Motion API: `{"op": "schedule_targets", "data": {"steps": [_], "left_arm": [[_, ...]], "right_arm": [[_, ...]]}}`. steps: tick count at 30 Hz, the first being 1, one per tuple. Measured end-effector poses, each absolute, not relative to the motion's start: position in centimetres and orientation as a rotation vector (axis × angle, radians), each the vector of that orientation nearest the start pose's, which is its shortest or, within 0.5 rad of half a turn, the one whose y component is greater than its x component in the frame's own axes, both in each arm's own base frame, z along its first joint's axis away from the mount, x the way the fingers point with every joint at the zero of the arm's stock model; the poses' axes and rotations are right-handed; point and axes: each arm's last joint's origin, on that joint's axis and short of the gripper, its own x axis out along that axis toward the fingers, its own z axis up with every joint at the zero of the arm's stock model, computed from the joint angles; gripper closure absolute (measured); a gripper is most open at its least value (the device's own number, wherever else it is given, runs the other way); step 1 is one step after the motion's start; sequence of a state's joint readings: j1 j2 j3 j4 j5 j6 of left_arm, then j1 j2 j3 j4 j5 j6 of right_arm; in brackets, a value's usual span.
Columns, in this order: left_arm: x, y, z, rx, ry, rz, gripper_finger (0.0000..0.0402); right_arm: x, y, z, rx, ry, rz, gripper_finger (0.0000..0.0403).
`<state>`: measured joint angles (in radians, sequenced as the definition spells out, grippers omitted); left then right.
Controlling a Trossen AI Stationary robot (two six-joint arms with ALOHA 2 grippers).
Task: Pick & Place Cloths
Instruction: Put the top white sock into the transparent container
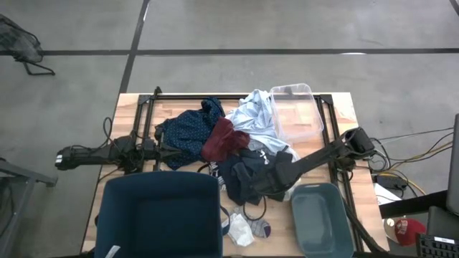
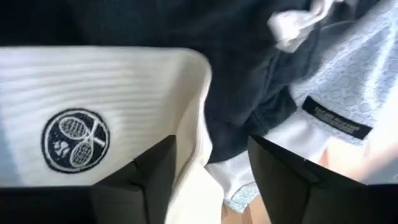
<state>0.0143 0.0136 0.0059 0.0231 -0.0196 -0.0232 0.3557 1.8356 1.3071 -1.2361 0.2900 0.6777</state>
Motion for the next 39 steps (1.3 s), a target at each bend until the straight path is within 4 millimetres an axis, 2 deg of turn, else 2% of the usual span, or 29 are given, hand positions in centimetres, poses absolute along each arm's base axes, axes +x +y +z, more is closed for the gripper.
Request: {"op": "schedule_targets", "data": {"steps": [6,11,24,35,39], "left_arm": [[9.8,0.2,16.7,-0.023,-0.016,0.034,0.0378],[9.8,0.2,16.7,-0.023,-0.015,0.034,0.0378],[9.8,0.2,16.7,-0.023,-0.016,0.034,0.0378],[9.8,0.2,16.7,-0.023,-0.015,0.034,0.0378],[9.8,0.2,16.7,-0.023,-0.016,0.035,0.0378]], "right_arm": [[29.6,10.3,20.9,-0.007,1.513,-0.477,0.0272],[29.7,10.5,22.0,0.012,1.473,-0.472,0.0285],[28.7,10.0,20.0,-0.007,1.529,-0.515,0.0215],[28.6,10.2,19.2,0.096,1.543,-0.5,0.0253],[28.3,10.0,18.6,0.073,1.556,-0.513,0.0267]]}}
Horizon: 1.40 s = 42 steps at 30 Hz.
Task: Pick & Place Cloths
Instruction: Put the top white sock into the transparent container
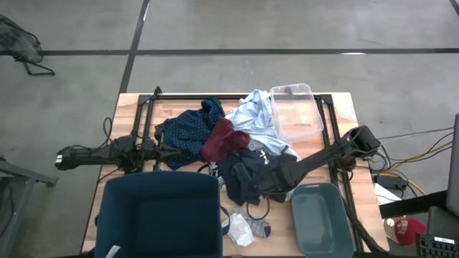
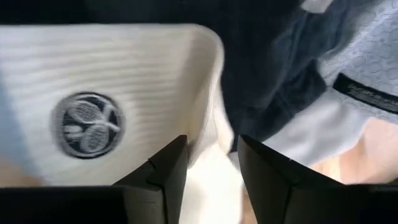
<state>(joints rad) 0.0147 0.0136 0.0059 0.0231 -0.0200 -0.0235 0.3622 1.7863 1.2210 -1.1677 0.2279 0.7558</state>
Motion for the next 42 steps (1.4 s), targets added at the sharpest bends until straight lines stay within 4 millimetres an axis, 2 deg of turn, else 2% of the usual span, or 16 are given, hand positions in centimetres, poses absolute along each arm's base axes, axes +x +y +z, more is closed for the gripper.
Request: {"op": "schedule_targets", "data": {"steps": [6,12,18,22,27,36,42], "left_arm": [[9.8,0.2,16.7,-0.023,-0.015,0.034,0.0378],[9.8,0.2,16.7,-0.023,-0.015,0.034,0.0378],[9.8,0.2,16.7,-0.023,-0.016,0.034,0.0378],[9.8,0.2,16.7,-0.023,-0.016,0.034,0.0378],[9.8,0.2,16.7,-0.023,-0.016,0.034,0.0378],[9.8,0.2,16.7,-0.023,-0.015,0.034,0.0378],[9.8,0.2,16.7,-0.023,-0.016,0.034,0.0378]], "right_arm": [[28.1,9.8,18.3,0.024,1.544,-0.541,0.0302],[28.0,9.7,18.2,-0.001,1.544,-0.536,0.0384],[27.9,9.7,18.9,-0.031,1.557,-0.526,0.0393],[27.8,9.5,21.1,-0.069,1.537,-0.545,0.0394],[27.6,9.2,24.9,-0.07,1.443,-0.574,0.0394],[26.0,7.7,31.9,-0.019,1.131,-0.663,0.0394],[24.5,6.0,34.6,0.014,0.984,-0.737,0.0394]]}}
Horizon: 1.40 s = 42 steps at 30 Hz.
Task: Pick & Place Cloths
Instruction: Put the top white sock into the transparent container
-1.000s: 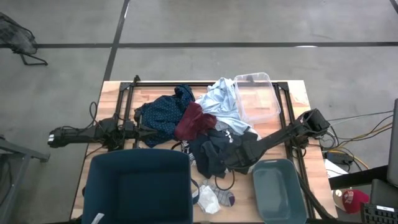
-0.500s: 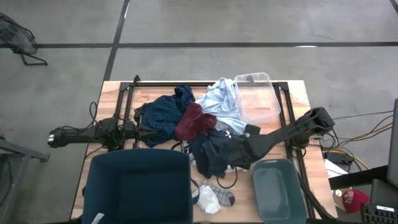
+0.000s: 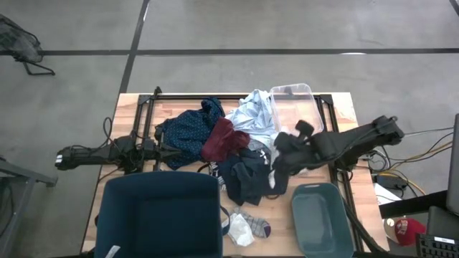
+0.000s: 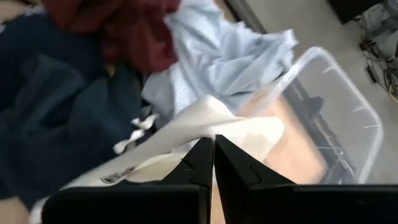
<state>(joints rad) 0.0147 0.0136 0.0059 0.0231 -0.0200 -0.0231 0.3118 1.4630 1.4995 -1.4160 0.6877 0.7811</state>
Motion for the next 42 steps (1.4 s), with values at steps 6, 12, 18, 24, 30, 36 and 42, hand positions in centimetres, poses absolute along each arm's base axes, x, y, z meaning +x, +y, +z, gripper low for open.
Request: {"op": "schedule_targets", "data": {"steps": [6,12,18,24,30,36,42], "left_arm": [[9.8,0.2,16.7,-0.023,-0.016,0.034,0.0378],[9.8,0.2,16.7,-0.023,-0.015,0.034,0.0378],[9.8,0.2,16.7,-0.023,-0.015,0.034,0.0378],[9.8,0.2,16.7,-0.023,-0.015,0.034,0.0378],[9.8,0.2,16.7,-0.023,-0.016,0.034,0.0378],[9.8,0.2,16.7,-0.023,-0.016,0.034,0.0378],[9.8,0.2,16.7,-0.023,-0.016,0.034,0.0378]], "right_arm": [[22.6,3.7,37.0,0.009,0.831,-0.854,0.0394],[20.6,1.6,39.3,0.006,0.687,-0.972,0.0394],[18.9,0.0,41.1,-0.008,0.591,-1.072,0.0394],[18.0,-1.6,42.0,-0.002,0.554,-1.161,0.0394],[18.2,-2.8,41.5,0.016,0.601,-1.206,0.0394],[19.0,-3.5,40.2,0.004,0.674,-1.223,0.0394],[19.9,-3.9,38.6,-0.027,0.771,-1.231,0.0394]]}}
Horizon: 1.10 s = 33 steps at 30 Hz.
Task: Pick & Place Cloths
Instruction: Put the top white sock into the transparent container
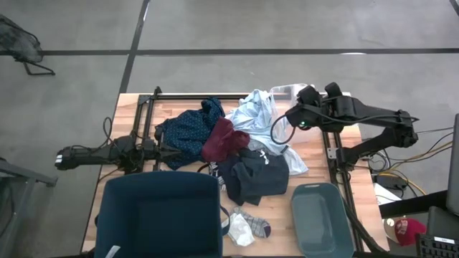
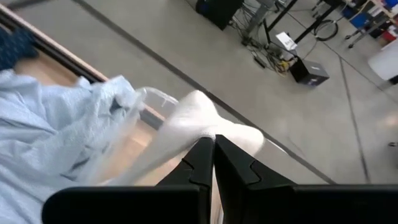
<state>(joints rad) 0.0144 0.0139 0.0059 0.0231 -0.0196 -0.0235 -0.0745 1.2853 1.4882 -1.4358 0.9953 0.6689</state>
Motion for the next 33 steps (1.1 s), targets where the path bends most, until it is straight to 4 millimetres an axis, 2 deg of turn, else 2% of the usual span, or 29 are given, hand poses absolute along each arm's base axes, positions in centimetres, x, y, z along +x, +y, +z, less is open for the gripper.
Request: {"op": "schedule_targets", "data": {"steps": [23,33], "left_arm": [[9.8,0.2,16.7,-0.023,-0.016,0.034,0.0378],[9.8,0.2,16.7,-0.023,-0.015,0.034,0.0378]], "right_arm": [[21.8,-5.5,32.4,-0.104,1.035,-1.276,0.0394],[22.1,-5.7,31.5,-0.118,1.077,-1.276,0.0394]]}}
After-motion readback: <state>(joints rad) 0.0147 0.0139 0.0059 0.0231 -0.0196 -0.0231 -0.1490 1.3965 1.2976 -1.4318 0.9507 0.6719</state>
